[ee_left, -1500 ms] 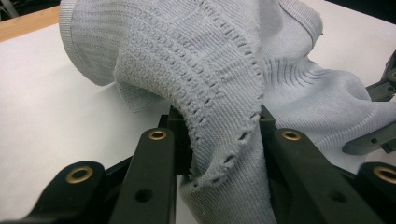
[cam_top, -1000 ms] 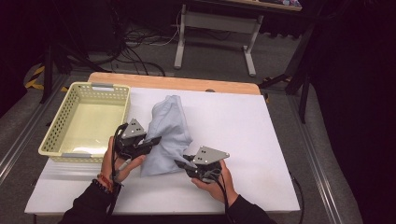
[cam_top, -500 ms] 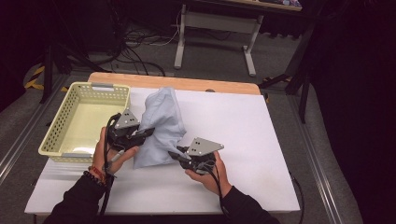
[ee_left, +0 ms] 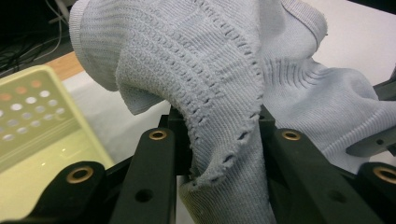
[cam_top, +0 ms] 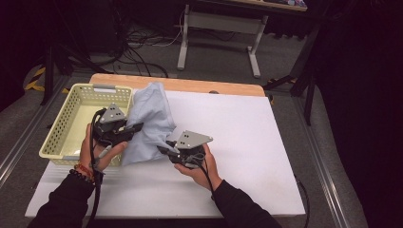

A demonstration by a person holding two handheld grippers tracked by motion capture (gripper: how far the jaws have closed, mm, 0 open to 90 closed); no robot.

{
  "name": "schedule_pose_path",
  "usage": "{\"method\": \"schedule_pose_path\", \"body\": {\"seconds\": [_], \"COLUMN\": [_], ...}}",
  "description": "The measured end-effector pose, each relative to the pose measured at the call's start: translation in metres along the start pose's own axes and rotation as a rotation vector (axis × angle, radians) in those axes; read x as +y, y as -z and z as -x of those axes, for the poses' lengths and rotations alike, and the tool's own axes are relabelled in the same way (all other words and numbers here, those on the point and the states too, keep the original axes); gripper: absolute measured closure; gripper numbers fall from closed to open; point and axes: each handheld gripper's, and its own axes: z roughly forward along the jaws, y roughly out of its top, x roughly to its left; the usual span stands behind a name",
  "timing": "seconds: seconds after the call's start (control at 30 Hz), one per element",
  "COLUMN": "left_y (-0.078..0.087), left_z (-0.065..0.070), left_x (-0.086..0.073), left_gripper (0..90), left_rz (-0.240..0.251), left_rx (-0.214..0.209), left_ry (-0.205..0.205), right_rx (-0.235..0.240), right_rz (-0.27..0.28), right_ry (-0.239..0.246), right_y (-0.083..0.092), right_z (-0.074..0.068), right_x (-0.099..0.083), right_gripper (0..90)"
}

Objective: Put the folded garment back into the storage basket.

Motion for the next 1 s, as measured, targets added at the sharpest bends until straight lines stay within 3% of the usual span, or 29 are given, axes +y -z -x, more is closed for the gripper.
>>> {"method": "schedule_pose_path", "body": {"seconds": [0.5, 0.7, 1.0], "left_y": [0.012, 0.019, 0.026], "left_z": [-0.027, -0.038, -0.057], "left_x": [0.000, -0.002, -0.009], "left_gripper": [71.1, 71.1, 71.0], "left_rz": [-0.026, -0.048, -0.059], "left_rx": [0.065, 0.094, 0.121], "left_ry": [0.012, 0.007, 0.037], "right_rx": [0.004, 0.024, 0.048], "right_rz": [0.015, 0.017, 0.022], "right_ry": [0.012, -0.010, -0.053], "right_y": [-0.035, -0.052, -0.078], "right_z": [-0.006, -0.010, -0.013], "right_x": [0.020, 0.026, 0.035], "right_gripper": [76.2, 76.2, 76.2]}}
